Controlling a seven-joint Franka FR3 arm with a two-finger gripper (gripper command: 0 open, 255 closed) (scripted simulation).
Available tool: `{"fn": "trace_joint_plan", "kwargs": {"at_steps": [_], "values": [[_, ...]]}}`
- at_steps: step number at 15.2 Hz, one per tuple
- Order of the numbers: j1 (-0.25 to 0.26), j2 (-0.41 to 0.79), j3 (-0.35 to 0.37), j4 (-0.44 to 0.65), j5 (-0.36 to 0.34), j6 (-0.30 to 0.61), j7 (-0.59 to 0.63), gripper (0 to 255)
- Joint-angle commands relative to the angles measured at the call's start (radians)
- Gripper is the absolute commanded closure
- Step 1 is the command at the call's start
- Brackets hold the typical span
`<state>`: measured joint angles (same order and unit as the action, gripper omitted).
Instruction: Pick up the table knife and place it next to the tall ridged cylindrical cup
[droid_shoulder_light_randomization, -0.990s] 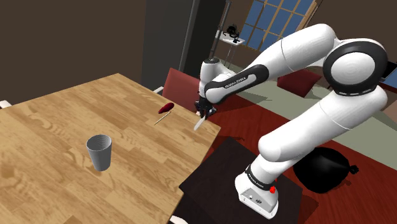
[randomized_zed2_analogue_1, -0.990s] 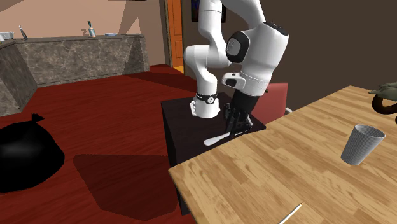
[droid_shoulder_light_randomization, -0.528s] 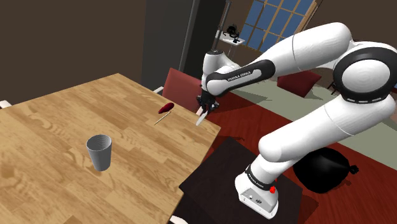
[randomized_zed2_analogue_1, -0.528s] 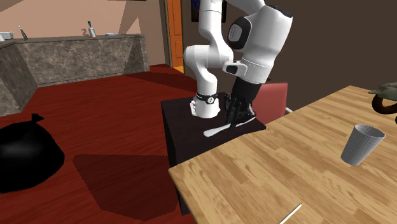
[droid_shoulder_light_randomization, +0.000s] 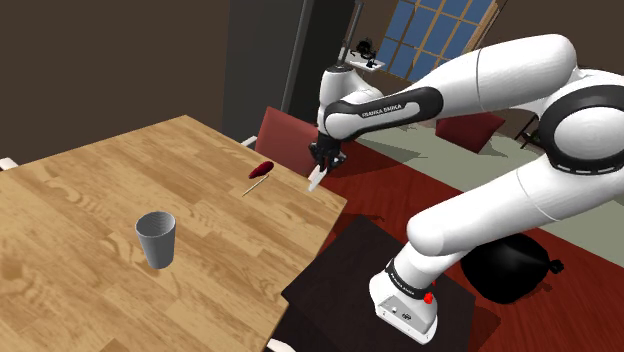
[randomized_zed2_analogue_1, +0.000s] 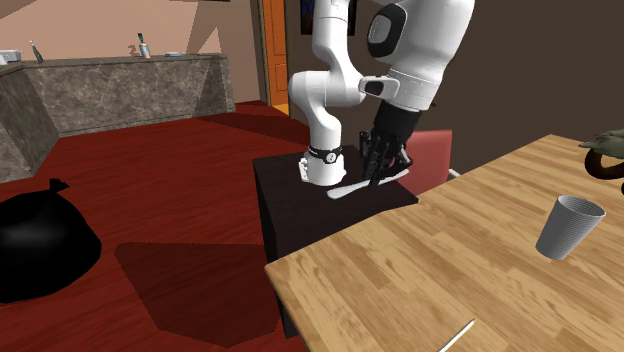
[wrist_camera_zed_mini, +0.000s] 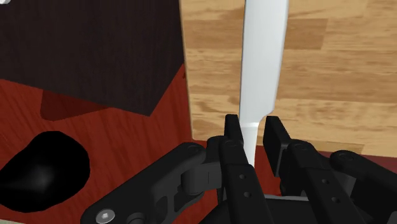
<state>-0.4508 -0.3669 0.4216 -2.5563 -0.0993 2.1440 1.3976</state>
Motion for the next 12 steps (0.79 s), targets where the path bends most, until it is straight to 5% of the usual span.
{"fn": "trace_joint_plan", "kwargs": {"at_steps": [1, 12], "values": [[0.028, -0.016, 0.029, 0.000, 0.025, -0.022, 0.037, 255], [0.163, 0.001, 0.232, 0.069, 0.135, -0.106, 0.301, 255]]}}
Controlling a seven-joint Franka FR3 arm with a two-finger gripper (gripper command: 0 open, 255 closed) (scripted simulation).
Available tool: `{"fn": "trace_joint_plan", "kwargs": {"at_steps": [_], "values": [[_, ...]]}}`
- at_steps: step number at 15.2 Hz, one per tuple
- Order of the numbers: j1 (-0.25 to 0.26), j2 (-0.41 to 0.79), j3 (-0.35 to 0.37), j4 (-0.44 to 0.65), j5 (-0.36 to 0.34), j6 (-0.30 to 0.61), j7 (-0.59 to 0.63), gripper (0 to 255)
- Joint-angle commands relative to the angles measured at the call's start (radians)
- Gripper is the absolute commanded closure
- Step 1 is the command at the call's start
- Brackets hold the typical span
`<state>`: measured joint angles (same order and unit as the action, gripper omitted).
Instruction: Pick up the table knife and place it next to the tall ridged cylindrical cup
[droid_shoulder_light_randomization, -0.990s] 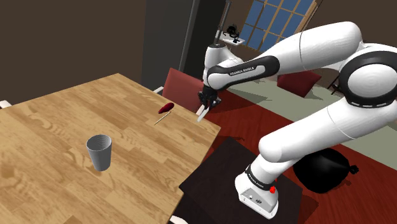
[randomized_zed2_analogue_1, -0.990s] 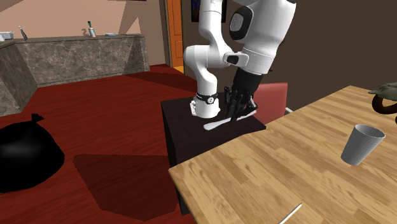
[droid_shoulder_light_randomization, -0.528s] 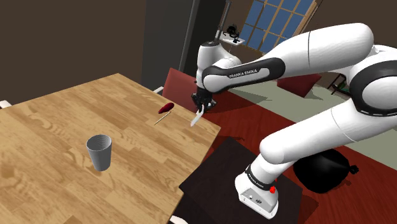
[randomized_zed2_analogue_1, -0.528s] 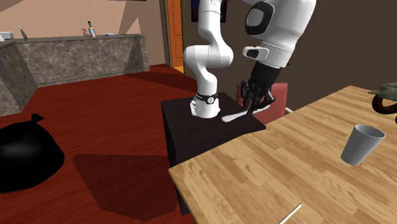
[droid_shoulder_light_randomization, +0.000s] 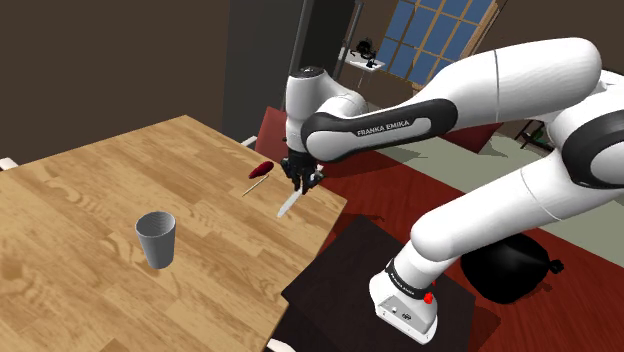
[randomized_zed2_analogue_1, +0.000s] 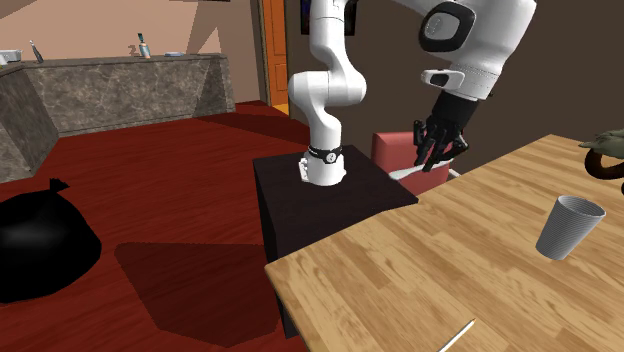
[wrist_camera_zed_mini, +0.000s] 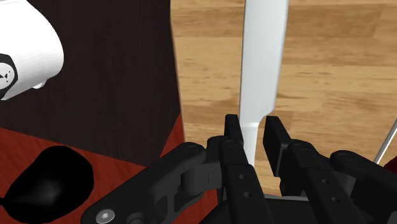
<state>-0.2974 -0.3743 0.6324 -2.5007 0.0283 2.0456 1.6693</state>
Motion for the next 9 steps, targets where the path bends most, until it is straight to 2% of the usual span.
{"fn": "trace_joint_plan", "kwargs": {"at_steps": [1, 5, 9], "values": [[0.018, 0.019, 0.041, 0.027, 0.012, -0.014, 0.056, 255], [0.043, 0.073, 0.125, 0.091, 0.018, -0.039, 0.169, 255], [0.057, 0.155, 0.214, 0.173, -0.004, -0.062, 0.297, 255]]}}
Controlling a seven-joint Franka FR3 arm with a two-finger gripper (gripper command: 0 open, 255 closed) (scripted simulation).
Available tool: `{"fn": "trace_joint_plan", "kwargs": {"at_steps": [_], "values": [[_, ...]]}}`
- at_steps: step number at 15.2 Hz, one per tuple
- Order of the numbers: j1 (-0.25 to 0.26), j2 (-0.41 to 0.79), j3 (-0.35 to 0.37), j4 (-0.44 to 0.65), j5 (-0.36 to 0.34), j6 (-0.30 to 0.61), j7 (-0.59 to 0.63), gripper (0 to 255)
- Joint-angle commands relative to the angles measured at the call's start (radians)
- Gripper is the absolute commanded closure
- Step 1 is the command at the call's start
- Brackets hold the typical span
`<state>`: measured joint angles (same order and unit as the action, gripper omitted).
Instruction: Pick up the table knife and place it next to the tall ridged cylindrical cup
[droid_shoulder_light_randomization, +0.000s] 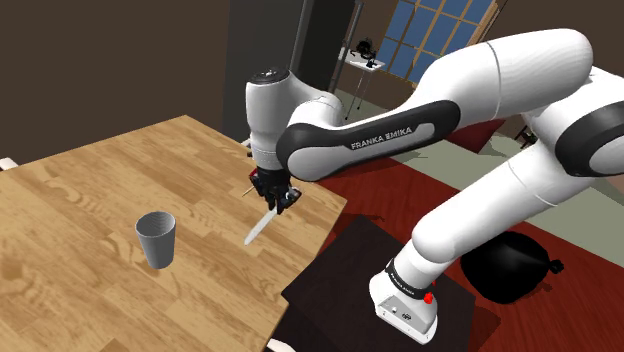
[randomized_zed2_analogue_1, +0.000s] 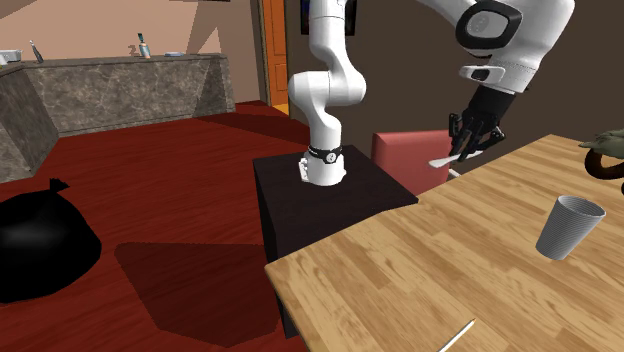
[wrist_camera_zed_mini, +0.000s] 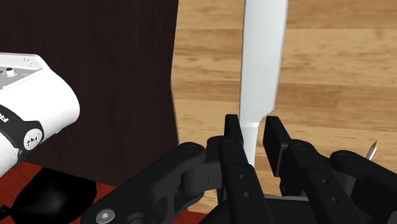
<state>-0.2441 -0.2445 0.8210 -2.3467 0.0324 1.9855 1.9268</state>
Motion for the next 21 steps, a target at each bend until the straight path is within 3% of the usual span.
{"fn": "trace_joint_plan", "kwargs": {"at_steps": [1, 7, 21], "values": [[0.006, 0.050, 0.049, 0.042, -0.019, -0.008, 0.074, 255], [0.037, 0.258, 0.174, 0.200, -0.149, -0.056, 0.315, 255], [0.081, 0.435, 0.141, 0.128, -0.320, 0.097, 0.454, 255]]}}
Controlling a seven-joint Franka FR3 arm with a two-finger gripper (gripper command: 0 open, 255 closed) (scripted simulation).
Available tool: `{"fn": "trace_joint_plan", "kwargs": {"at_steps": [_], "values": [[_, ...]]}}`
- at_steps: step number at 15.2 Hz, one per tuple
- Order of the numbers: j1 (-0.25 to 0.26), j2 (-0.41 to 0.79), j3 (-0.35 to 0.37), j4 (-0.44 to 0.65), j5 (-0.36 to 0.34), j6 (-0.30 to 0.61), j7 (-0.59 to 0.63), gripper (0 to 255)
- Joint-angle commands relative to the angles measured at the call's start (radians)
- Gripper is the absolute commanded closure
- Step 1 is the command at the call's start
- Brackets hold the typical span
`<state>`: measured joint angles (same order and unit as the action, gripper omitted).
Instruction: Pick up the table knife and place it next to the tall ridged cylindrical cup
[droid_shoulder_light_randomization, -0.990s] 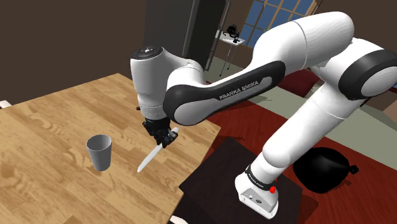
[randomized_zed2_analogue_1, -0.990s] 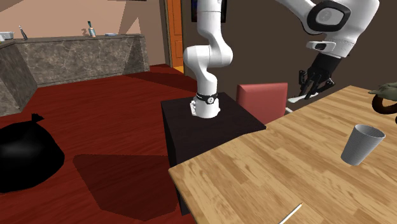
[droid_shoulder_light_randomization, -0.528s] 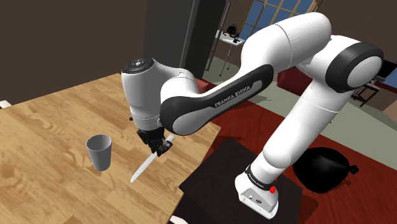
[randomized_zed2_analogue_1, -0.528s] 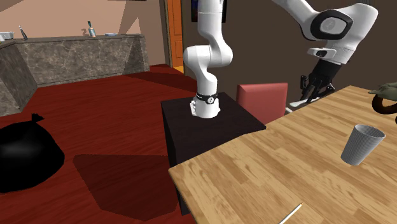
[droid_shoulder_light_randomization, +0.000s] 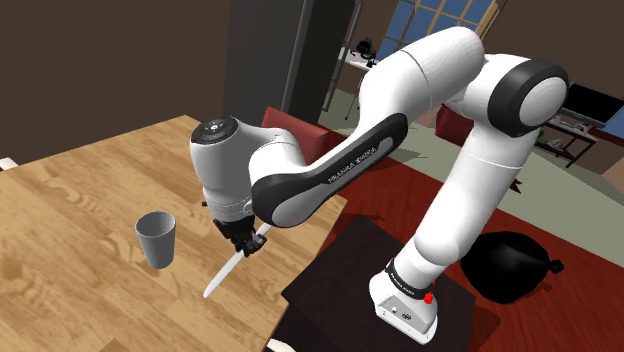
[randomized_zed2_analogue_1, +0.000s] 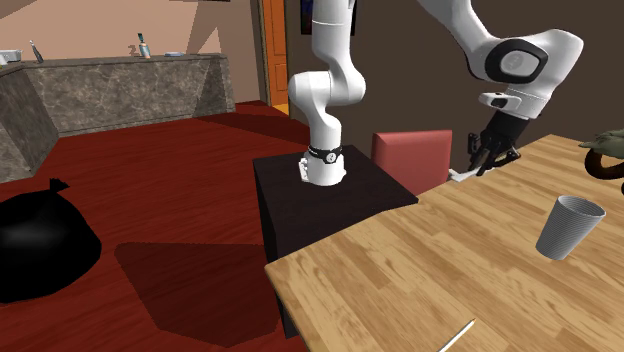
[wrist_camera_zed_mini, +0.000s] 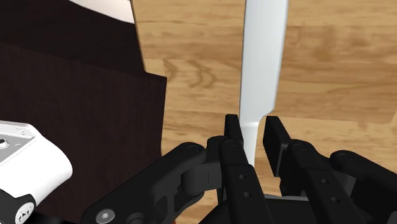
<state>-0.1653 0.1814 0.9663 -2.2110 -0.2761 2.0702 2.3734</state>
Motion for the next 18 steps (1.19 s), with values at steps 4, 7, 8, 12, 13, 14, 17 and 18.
{"fn": "trace_joint_plan", "kwargs": {"at_steps": [4, 7, 8, 12, 13, 14, 17, 18], "values": [[0.025, 0.064, -0.029, -0.019, -0.067, 0.050, 0.050, 255], [0.044, 0.105, -0.051, -0.025, -0.109, 0.077, 0.082, 255], [0.051, 0.118, -0.059, -0.026, -0.123, 0.085, 0.092, 255], [0.079, 0.172, -0.093, -0.030, -0.179, 0.119, 0.132, 255], [0.087, 0.185, -0.102, -0.030, -0.192, 0.127, 0.141, 255], [0.094, 0.198, -0.112, -0.030, -0.206, 0.135, 0.151, 255], [0.116, 0.237, -0.140, -0.029, -0.246, 0.158, 0.179, 255], [0.124, 0.250, -0.150, -0.028, -0.259, 0.166, 0.188, 255]]}}
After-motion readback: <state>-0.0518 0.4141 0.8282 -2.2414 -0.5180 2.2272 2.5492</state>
